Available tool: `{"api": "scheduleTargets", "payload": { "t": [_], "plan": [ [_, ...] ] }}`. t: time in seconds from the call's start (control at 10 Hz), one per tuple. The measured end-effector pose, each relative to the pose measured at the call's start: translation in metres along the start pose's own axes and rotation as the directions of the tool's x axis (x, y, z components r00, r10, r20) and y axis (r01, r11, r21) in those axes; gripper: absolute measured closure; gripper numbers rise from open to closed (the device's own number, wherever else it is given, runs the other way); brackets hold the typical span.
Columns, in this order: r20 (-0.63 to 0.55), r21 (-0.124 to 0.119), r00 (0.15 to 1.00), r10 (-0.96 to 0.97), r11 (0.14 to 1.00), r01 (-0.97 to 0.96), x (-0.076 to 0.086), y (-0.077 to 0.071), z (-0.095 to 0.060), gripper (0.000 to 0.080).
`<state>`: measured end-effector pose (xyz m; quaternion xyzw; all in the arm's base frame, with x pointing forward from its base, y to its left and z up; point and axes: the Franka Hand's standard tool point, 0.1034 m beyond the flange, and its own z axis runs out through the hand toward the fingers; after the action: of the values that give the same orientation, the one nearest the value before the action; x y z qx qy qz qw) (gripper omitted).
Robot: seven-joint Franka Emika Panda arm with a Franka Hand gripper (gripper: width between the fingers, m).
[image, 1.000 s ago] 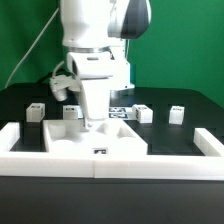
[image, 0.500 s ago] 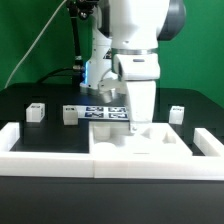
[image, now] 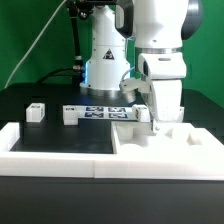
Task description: Assemble one leg
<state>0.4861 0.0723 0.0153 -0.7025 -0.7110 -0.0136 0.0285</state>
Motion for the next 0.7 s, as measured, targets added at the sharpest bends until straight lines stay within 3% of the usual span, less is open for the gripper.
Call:
{"api": "scheduleTargets", "payload": {
  "t": [0.3,0.4,0.5,0.7],
  "plan": [
    [0.000,0.000,1.000,0.002,1.000,-0.002,-0.0010,-0.0002,0.0001,0.0734],
    [0.000,0.000,1.000,0.002,1.000,-0.002,-0.0012,-0.0002,0.0001,0.0487],
    [0.000,0.000,1.000,0.002,1.000,-0.002,-0.0013,-0.0001,0.0001,0.0487],
    [0.000,0.000,1.000,0.003,1.000,-0.003,-0.0015,-0.0001,0.0001,0.0204]
  ]
}}
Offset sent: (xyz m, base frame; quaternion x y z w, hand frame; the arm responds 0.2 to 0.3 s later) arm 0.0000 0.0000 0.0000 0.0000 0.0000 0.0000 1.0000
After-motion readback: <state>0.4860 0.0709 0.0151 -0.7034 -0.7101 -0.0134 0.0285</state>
